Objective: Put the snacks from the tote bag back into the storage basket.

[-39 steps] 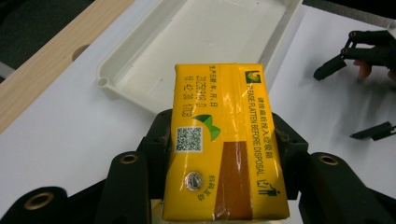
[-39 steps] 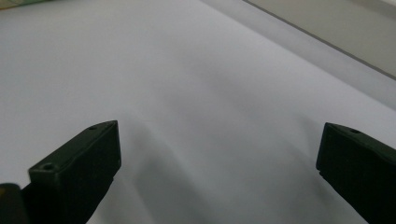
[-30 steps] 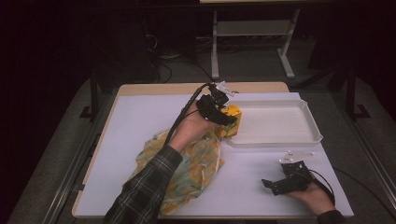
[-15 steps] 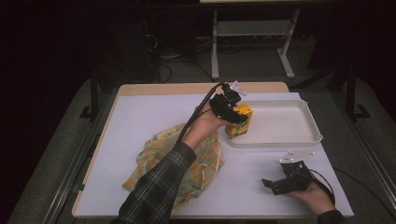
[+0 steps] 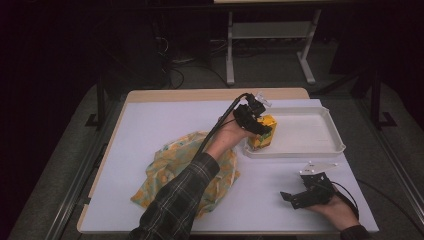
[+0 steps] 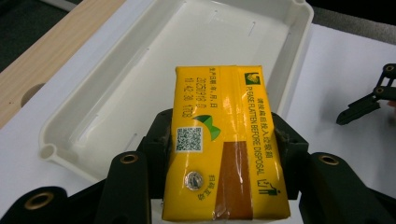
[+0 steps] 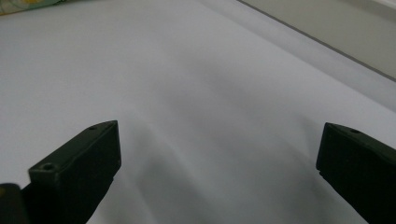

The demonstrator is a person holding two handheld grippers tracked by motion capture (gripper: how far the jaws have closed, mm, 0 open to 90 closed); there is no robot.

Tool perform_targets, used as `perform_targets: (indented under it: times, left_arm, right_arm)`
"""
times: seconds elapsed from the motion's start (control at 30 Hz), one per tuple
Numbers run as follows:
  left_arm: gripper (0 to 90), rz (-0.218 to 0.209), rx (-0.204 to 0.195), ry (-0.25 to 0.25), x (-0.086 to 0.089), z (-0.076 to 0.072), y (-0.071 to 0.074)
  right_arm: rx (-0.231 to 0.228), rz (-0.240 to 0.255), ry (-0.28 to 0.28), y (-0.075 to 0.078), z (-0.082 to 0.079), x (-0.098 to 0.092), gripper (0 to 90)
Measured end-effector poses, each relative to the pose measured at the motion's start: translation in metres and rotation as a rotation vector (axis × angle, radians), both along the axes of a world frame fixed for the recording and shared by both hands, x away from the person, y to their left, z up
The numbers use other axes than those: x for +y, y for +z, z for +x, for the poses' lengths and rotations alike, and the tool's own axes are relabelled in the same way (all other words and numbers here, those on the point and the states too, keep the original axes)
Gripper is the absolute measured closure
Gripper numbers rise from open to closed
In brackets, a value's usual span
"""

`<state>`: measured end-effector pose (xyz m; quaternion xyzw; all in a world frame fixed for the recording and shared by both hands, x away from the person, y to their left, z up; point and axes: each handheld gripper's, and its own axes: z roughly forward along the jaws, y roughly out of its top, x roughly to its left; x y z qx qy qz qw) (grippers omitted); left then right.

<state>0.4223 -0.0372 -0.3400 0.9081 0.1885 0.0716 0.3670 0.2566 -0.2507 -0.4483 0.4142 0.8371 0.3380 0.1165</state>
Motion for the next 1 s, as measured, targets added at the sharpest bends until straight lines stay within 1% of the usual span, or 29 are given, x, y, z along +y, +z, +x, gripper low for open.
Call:
perform_targets:
  times: [0.13, 0.17, 0.2, 0.23, 0.27, 0.3, 0.33, 0.47, 0.5, 0.6, 0.73, 1.0]
  left_arm:
    - [51.3, 0.005, 0.016, 0.001, -0.002, 0.002, -0.005]
    - [51.3, 0.011, 0.011, -0.005, -0.002, 0.002, -0.006]
    - [51.3, 0.01, 0.014, -0.001, -0.003, 0.001, -0.008]
    - [51.2, 0.028, 0.006, -0.012, -0.003, 0.002, -0.008]
    - [51.3, 0.024, 0.015, -0.006, -0.004, 0.001, -0.009]
    - [51.3, 0.031, 0.009, -0.01, -0.004, 0.002, -0.01]
    - [51.3, 0.023, 0.019, 0.0, -0.005, 0.001, -0.012]
    - [51.2, 0.048, 0.022, -0.004, -0.005, 0.002, -0.014]
    - [51.2, 0.042, 0.025, 0.003, -0.005, 0.002, -0.015]
    - [51.1, 0.06, 0.027, -0.006, -0.004, 0.003, -0.015]
    - [51.1, 0.053, 0.035, 0.007, -0.004, 0.002, -0.018]
    - [51.0, 0.079, 0.049, 0.01, -0.004, 0.001, -0.027]
  right_arm:
    - [-0.002, 0.001, -0.001, 0.0, 0.0, 0.0, 0.0]
    - [-0.001, 0.001, -0.001, 0.0, 0.0, 0.0, 0.0]
    - [-0.001, 0.0, 0.0, 0.0, 0.0, 0.0, 0.0]
    - [-0.001, 0.0, 0.0, 0.0, 0.0, -0.001, 0.0]
    - [0.001, 0.0, -0.002, 0.0, 0.0, -0.001, 0.0]
    - [-0.002, -0.001, 0.001, 0.0, 0.0, -0.001, 0.0]
    - [-0.002, -0.002, 0.001, 0.0, 0.0, -0.001, 0.0]
    - [0.0, 0.0, -0.001, 0.0, 0.0, -0.001, 0.0]
    - [0.001, 0.0, -0.001, 0.0, 0.0, -0.001, 0.0]
    - [-0.002, -0.002, 0.001, 0.0, 0.0, -0.001, 0.0]
    - [-0.002, -0.002, 0.001, 0.0, 0.0, -0.001, 0.0]
    - [-0.004, -0.003, 0.003, 0.0, 0.0, -0.001, 0.0]
